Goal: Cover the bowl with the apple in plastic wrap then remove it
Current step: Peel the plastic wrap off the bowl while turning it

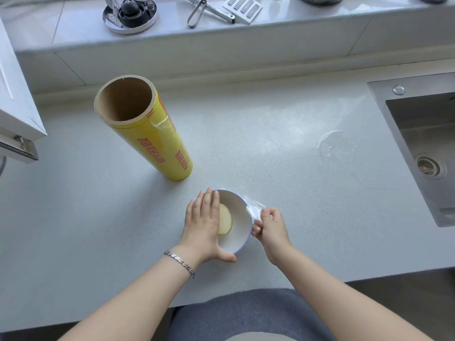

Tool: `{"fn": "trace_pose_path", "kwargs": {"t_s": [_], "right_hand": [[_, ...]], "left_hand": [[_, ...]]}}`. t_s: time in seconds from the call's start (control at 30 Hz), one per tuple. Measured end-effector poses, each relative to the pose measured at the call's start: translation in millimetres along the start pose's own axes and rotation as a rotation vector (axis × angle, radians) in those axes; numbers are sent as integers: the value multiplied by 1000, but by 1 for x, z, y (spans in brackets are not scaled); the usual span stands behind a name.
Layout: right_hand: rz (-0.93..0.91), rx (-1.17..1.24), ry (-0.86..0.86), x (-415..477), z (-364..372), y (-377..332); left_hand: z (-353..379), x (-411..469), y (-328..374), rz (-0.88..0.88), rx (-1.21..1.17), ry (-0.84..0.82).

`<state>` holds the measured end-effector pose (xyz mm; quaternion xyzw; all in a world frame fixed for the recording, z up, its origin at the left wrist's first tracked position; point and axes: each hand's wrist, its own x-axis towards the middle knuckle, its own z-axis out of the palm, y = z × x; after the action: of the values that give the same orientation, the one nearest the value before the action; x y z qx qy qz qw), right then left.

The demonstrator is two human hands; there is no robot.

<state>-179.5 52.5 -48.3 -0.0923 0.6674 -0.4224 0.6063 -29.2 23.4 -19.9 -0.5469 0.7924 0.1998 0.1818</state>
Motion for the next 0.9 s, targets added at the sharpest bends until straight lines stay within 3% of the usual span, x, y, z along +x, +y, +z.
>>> {"fn": "trace_pose_path", "kwargs": {"t_s": [0.27,0.4,0.5,0.57,0.67,0.8,0.9], "right_hand": [[25,-182,86,20,1,-3],[84,-373,31,31,4,-2],[143,-304,-40,30,-1,-15],[205,-217,-147,24,-4,-25],[239,-216,-299,17,-4,-31],[135,-270,-318,13,-4,-27],[79,-267,-348,6,-11,-25]], "left_hand": [[-2,3,6,-35,18,-62],[2,6,4,2,-5,-46],[-1,5,-13,-7,-279,23],[-6,9,-27,-219,-668,91],[-10,24,-34,-504,-1104,-65],[-12,36,-31,-626,-1149,-187],[-13,30,-31,-599,-1126,-252]]}}
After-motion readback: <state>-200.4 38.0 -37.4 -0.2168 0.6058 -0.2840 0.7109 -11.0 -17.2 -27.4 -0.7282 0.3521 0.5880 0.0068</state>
